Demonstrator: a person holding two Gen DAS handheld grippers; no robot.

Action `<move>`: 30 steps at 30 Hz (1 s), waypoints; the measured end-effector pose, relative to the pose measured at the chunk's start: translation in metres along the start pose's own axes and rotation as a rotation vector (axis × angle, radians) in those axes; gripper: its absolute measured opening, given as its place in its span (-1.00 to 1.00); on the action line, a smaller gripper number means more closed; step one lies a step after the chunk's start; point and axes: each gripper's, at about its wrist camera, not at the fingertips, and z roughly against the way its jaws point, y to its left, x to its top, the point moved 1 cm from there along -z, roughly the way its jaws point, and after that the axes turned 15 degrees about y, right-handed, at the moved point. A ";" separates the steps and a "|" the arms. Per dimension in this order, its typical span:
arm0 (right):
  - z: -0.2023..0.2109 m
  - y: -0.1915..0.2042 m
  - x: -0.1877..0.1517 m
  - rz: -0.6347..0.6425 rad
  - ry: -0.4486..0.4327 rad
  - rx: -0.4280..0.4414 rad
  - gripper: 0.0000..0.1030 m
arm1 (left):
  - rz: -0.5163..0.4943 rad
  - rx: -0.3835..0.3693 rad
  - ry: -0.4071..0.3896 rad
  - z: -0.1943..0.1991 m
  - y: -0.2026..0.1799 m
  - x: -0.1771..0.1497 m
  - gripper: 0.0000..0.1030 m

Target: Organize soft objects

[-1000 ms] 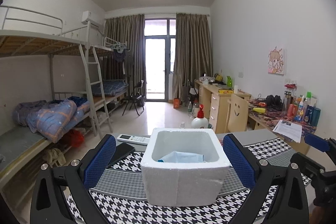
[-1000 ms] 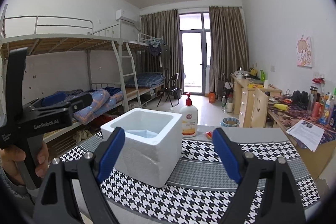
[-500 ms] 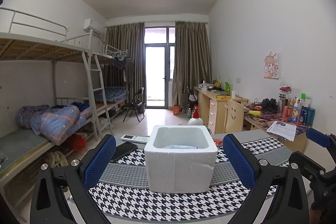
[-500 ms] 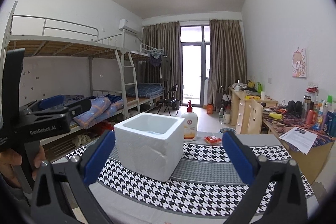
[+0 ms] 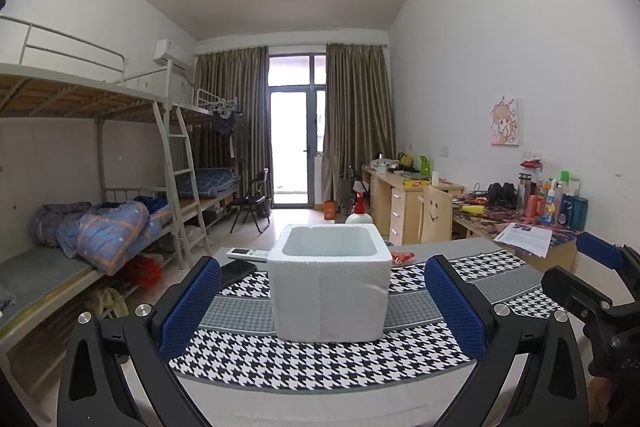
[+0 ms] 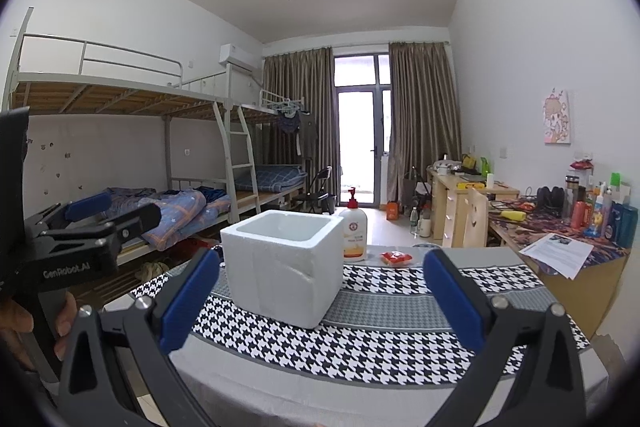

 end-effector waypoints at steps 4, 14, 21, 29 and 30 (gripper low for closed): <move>0.006 0.005 -0.008 0.012 -0.009 -0.001 1.00 | -0.004 -0.005 -0.012 0.007 0.000 -0.005 0.98; 0.002 0.013 -0.038 0.026 -0.005 -0.007 1.00 | 0.028 -0.016 -0.034 0.017 -0.001 -0.045 0.98; 0.009 0.014 -0.058 0.034 -0.023 0.008 1.00 | 0.053 -0.007 -0.025 0.010 0.004 -0.073 0.98; 0.005 0.017 -0.078 0.050 -0.006 -0.003 1.00 | 0.039 -0.005 0.000 0.003 0.001 -0.087 0.98; 0.005 0.017 -0.079 0.051 -0.010 -0.008 1.00 | 0.040 -0.005 0.003 0.002 0.000 -0.089 0.98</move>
